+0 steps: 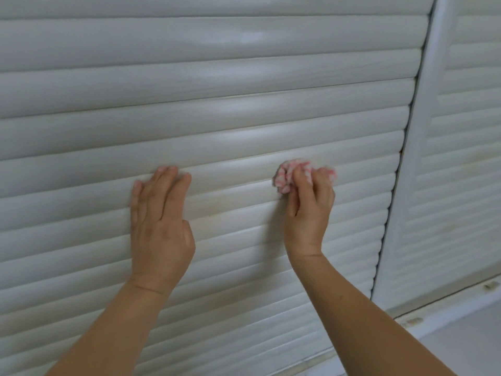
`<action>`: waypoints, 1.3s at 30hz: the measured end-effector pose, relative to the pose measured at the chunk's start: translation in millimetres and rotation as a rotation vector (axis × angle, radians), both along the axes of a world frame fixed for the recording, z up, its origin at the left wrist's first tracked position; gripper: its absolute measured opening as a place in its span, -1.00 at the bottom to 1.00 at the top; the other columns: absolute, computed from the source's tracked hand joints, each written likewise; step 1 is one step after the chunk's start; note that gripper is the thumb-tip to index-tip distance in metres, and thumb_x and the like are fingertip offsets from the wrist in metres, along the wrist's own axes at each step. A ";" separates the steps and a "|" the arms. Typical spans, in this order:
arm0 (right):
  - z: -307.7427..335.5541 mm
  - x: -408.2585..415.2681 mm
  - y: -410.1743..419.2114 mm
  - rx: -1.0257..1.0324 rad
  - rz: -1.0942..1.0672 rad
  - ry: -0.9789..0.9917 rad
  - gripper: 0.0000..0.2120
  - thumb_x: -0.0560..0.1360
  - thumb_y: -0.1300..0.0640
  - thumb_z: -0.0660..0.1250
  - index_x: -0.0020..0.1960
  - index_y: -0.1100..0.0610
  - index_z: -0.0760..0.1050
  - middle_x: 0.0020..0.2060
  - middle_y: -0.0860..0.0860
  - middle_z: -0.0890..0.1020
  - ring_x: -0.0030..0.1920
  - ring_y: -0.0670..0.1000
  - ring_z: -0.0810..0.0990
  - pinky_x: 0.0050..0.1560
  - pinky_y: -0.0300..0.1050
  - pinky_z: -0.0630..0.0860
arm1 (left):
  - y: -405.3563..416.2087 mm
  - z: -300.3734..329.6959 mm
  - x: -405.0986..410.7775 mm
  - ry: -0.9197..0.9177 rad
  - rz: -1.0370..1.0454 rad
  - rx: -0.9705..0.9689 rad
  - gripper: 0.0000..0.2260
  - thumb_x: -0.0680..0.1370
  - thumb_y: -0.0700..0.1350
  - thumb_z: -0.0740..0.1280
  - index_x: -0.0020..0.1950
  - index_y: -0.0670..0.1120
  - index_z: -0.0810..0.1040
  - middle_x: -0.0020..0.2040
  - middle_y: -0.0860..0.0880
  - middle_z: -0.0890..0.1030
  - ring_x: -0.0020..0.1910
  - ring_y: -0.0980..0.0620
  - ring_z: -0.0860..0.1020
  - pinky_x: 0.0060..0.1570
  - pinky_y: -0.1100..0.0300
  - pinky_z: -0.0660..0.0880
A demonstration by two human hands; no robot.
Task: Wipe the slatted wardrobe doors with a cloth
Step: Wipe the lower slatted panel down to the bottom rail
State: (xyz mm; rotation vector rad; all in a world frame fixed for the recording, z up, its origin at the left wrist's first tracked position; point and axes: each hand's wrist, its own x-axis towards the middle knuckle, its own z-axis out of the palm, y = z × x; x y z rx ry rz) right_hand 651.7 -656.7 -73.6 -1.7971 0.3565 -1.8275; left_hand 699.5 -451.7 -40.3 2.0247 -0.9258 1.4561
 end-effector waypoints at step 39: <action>17.2 9.6 84.1 -0.250 0.032 0.277 -0.79 0.51 -0.07 0.27 0.04 -0.02 0.59 0.03 0.02 0.60 0.11 0.10 0.51 0.15 0.00 0.43 | 83.1 -26.8 13.5 0.036 0.310 0.037 -0.30 0.29 -0.47 0.11 0.43 -0.14 0.25 0.29 -0.14 0.49 0.28 0.05 0.34 0.39 -0.08 -0.01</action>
